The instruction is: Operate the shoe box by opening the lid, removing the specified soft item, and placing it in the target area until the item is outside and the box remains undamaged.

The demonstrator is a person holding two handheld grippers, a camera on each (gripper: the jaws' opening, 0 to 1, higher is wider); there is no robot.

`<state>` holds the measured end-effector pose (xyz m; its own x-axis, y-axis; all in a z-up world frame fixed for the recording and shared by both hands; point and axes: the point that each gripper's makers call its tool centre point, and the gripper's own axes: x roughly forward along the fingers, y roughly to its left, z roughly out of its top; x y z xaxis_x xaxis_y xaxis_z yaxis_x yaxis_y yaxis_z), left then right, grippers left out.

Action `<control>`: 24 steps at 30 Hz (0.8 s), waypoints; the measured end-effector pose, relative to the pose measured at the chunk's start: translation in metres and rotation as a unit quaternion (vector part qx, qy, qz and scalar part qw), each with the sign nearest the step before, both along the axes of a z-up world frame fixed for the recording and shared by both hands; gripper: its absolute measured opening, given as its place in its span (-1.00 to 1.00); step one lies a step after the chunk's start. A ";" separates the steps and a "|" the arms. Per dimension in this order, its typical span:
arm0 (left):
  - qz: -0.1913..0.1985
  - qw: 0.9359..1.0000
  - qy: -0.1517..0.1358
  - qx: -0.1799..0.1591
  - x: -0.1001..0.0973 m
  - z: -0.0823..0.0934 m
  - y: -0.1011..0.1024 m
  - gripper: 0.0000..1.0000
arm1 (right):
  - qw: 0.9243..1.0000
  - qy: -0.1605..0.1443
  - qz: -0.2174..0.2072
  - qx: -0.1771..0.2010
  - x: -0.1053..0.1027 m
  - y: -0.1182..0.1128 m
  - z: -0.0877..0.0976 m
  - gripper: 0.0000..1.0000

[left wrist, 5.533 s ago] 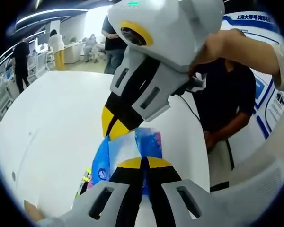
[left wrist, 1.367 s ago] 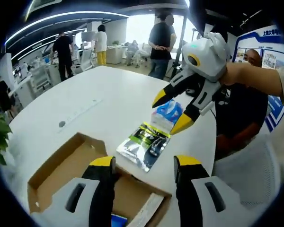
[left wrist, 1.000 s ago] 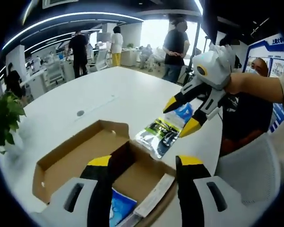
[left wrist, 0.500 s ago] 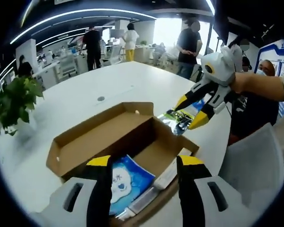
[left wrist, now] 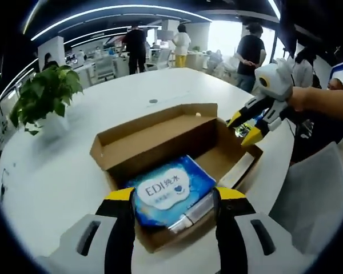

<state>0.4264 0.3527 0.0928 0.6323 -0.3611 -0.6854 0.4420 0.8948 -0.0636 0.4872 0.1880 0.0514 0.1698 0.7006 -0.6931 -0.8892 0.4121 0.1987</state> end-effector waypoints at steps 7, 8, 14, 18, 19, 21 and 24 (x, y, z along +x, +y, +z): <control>0.035 0.999 0.013 0.010 -0.016 -0.016 0.031 0.07 | 1.000 0.007 -0.007 -0.011 0.002 0.018 -0.012 -0.34; 0.039 0.999 0.015 0.010 -0.017 -0.018 0.033 0.06 | 1.000 0.008 -0.009 -0.012 0.002 0.020 -0.014 -0.37; 0.059 0.998 0.027 0.005 -0.027 -0.032 0.044 -0.11 | 1.000 0.018 -0.018 -0.016 0.002 0.038 -0.024 -0.40; 0.075 0.997 0.031 0.001 -0.030 -0.037 0.050 -0.27 | 0.999 0.021 -0.019 -0.021 0.004 0.048 -0.031 -0.43; 0.078 0.996 0.032 -0.001 -0.030 -0.038 0.051 -0.30 | 0.999 0.022 -0.021 -0.022 0.005 0.049 -0.032 -0.44; 0.092 0.995 0.035 -0.002 -0.031 -0.041 0.056 -0.34 | 0.999 0.026 -0.025 -0.022 0.006 0.054 -0.035 -0.46; 0.107 0.993 0.036 -0.015 -0.031 -0.043 0.059 -0.46 | 0.999 0.030 -0.027 -0.026 0.007 0.060 -0.042 -0.52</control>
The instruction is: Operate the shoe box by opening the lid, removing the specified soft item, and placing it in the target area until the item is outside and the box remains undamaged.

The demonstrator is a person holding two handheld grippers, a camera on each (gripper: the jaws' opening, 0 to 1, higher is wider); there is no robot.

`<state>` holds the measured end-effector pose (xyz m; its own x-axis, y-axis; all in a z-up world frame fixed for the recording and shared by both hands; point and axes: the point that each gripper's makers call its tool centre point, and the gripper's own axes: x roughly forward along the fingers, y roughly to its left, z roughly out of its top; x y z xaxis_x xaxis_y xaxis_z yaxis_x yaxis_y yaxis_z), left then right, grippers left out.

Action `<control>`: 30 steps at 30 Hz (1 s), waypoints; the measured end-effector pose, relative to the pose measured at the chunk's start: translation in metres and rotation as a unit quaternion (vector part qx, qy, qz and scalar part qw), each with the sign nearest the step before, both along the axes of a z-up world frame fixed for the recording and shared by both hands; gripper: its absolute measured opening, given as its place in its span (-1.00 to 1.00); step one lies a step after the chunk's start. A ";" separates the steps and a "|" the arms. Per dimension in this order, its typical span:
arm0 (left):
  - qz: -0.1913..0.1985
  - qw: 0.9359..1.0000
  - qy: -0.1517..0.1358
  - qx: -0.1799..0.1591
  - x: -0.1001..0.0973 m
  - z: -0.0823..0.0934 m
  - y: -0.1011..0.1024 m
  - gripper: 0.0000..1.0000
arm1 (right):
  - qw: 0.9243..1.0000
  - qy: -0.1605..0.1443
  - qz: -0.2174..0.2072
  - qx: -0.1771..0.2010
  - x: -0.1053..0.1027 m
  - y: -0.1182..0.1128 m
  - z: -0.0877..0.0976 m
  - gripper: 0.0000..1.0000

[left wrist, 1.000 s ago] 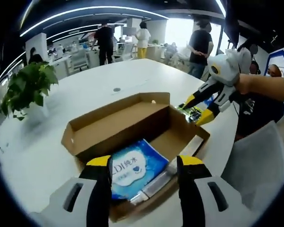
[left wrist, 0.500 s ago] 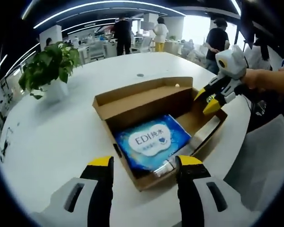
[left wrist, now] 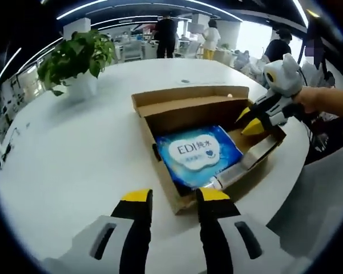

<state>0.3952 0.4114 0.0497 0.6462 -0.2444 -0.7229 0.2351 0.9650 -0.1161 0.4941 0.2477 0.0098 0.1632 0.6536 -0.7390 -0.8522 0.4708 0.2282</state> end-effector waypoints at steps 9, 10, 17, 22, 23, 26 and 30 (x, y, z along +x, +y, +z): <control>0.020 0.999 -0.001 -0.026 -0.001 -0.005 0.000 -0.75 | 1.000 0.006 -0.007 -0.011 0.001 0.015 -0.016 -0.51; 0.022 0.999 -0.001 -0.030 -0.001 -0.005 -0.001 -0.78 | 1.000 0.003 -0.006 -0.010 0.002 0.018 -0.018 -0.47; 0.027 0.999 -0.003 -0.037 -0.001 -0.005 -0.004 -0.86 | 0.999 0.027 -0.019 -0.006 -0.003 0.023 -0.027 -0.74; 0.029 0.999 -0.005 -0.038 -0.001 -0.005 -0.004 -0.86 | 1.000 0.023 -0.018 -0.004 -0.004 0.021 -0.028 -0.91; 0.030 0.999 -0.005 -0.038 -0.001 -0.006 -0.004 -0.86 | 1.000 0.020 -0.018 -0.006 -0.004 0.021 -0.028 -0.93; 0.033 0.999 -0.005 -0.040 -0.001 -0.005 -0.004 -0.86 | 1.000 0.018 -0.019 -0.007 -0.003 0.021 -0.026 -0.97; 0.033 0.999 -0.003 -0.037 0.000 -0.005 -0.004 -0.87 | 1.000 0.015 -0.020 -0.016 -0.002 0.016 -0.026 -0.98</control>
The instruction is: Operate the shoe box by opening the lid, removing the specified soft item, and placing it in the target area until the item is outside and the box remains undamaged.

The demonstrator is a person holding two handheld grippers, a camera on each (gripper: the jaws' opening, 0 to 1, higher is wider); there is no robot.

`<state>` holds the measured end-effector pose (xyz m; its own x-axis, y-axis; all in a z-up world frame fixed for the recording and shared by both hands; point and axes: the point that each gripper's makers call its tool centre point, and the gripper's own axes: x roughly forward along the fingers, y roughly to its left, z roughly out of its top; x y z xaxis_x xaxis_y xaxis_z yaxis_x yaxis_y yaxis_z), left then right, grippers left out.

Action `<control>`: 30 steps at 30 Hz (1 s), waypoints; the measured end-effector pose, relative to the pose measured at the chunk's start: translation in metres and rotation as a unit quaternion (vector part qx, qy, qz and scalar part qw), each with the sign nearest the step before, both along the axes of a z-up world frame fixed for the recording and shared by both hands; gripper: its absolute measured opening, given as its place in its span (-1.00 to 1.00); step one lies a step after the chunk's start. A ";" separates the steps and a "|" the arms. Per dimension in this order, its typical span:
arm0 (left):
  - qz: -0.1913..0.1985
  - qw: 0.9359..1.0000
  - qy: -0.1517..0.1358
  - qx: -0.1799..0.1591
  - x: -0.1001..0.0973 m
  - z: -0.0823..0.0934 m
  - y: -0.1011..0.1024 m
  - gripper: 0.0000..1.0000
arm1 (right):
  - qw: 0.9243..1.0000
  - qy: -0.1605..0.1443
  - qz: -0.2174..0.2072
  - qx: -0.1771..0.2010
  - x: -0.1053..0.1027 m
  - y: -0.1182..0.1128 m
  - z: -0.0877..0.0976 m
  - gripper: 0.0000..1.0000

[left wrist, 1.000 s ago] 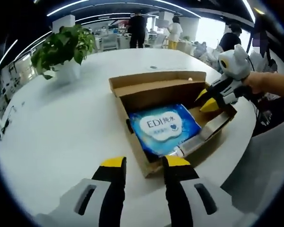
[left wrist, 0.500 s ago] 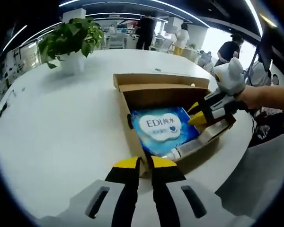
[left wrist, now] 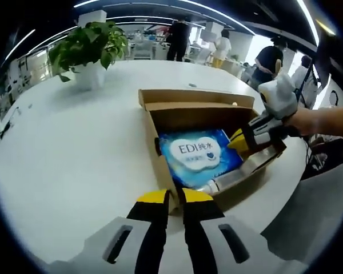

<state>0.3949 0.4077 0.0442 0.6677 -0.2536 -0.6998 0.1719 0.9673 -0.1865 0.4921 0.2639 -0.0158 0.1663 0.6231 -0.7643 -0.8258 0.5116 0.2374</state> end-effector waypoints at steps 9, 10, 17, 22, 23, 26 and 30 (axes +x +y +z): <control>0.002 1.000 0.004 0.004 0.000 0.000 -0.001 -0.87 | 1.000 -0.009 -0.005 -0.019 0.007 -0.019 0.001 -0.98; 0.001 1.000 0.005 0.007 0.000 0.000 -0.001 -0.87 | 1.000 -0.009 -0.005 -0.019 0.007 -0.021 0.001 -0.98; -0.002 1.000 -0.002 0.028 0.004 0.008 0.001 -0.89 | 1.000 -0.016 -0.005 -0.027 0.007 -0.028 0.001 -0.98; -0.002 0.999 -0.023 0.033 0.017 0.028 -0.004 -0.77 | 0.999 -0.015 -0.009 -0.027 0.006 -0.030 0.002 -0.98; -0.006 0.999 -0.026 0.036 0.019 0.030 -0.006 -0.73 | 0.999 -0.015 -0.009 -0.027 0.005 -0.030 0.001 -0.98; -0.022 0.998 -0.034 0.041 0.029 0.037 -0.017 -0.71 | 0.999 -0.016 -0.010 -0.027 0.005 -0.031 0.001 -0.98; -0.045 0.997 -0.023 0.053 0.038 0.035 -0.032 -0.62 | 1.000 -0.015 -0.009 -0.026 0.003 -0.032 0.001 -0.97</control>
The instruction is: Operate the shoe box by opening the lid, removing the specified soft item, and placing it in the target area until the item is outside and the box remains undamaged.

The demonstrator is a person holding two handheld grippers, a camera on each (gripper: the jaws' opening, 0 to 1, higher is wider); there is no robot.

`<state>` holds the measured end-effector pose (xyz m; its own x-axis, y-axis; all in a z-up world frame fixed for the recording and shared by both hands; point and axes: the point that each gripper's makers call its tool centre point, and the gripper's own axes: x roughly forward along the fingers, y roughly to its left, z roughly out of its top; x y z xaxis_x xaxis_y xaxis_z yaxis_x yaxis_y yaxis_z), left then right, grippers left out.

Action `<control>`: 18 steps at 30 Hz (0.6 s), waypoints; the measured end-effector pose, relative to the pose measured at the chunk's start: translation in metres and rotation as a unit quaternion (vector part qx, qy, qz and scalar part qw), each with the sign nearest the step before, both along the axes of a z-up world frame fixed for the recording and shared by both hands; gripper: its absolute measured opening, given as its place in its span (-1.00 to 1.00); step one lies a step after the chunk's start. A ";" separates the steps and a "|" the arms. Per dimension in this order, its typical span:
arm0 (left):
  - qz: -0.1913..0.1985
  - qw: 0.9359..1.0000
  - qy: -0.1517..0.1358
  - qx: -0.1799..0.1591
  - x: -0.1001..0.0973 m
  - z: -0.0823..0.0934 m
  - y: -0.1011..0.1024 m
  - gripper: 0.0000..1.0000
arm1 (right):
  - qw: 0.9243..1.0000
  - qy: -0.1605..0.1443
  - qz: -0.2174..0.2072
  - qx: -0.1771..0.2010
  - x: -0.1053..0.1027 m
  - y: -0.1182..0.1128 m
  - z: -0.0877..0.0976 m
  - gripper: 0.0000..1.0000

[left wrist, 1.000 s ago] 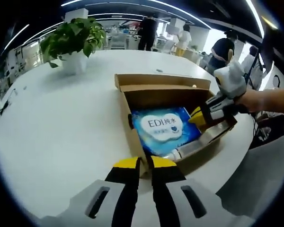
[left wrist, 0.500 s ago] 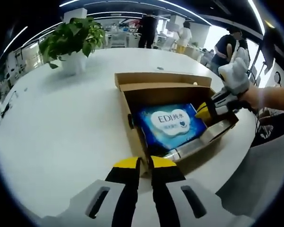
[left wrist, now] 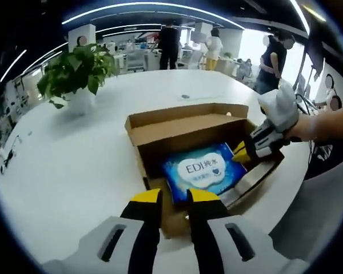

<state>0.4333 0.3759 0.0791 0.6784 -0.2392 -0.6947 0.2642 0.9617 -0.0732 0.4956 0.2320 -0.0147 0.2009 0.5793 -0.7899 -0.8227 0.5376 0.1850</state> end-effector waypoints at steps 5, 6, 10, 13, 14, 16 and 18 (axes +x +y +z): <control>-0.032 0.999 0.030 0.018 0.009 -0.016 -0.019 -0.52 | 1.000 0.003 -0.002 0.002 0.000 0.000 -0.001 -0.97; -0.035 0.998 0.040 0.020 0.011 -0.021 -0.022 -0.52 | 1.000 0.003 -0.003 0.002 0.000 0.000 -0.001 -0.97; -0.038 0.997 0.065 0.017 0.015 -0.034 -0.029 -0.50 | 1.000 0.004 -0.003 0.003 0.000 -0.001 -0.001 -0.97; -0.038 0.996 0.077 0.019 0.018 -0.045 -0.031 -0.48 | 1.000 0.007 -0.005 0.005 0.000 -0.001 -0.001 -0.97; -0.036 0.996 0.083 0.020 0.018 -0.048 -0.030 -0.47 | 1.000 0.007 -0.006 0.005 0.000 -0.001 -0.001 -0.97; -0.031 0.995 0.092 0.025 0.018 -0.053 -0.027 -0.47 | 1.000 0.004 -0.003 0.004 0.000 -0.001 -0.001 -0.97; -0.027 0.994 0.103 0.031 0.018 -0.057 -0.024 -0.46 | 1.000 0.005 -0.002 0.004 0.000 -0.001 -0.001 -0.97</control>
